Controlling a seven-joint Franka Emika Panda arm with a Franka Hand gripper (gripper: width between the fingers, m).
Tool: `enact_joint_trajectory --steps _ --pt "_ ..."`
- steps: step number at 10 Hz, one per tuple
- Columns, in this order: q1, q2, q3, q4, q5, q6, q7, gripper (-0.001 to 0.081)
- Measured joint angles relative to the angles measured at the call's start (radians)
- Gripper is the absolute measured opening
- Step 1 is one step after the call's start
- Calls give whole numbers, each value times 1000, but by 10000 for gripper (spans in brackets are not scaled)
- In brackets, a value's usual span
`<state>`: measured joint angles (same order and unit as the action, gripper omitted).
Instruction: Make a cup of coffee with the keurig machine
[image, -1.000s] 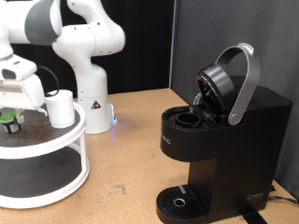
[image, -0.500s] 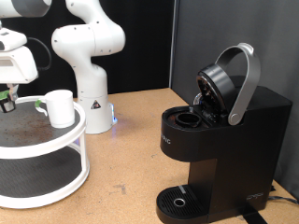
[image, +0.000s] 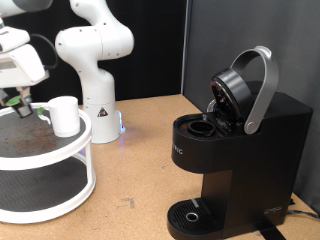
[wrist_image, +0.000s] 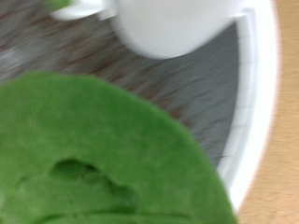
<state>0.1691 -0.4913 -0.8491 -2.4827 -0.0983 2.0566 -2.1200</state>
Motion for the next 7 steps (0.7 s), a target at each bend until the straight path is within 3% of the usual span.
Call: enact_joint_trajectory --steps 3,6,7 --pt "48 1 45 -3 188 77 196 452" --pt "60 29 130 1 221 134 381 452" --pt "60 29 126 0 221 133 368 452"
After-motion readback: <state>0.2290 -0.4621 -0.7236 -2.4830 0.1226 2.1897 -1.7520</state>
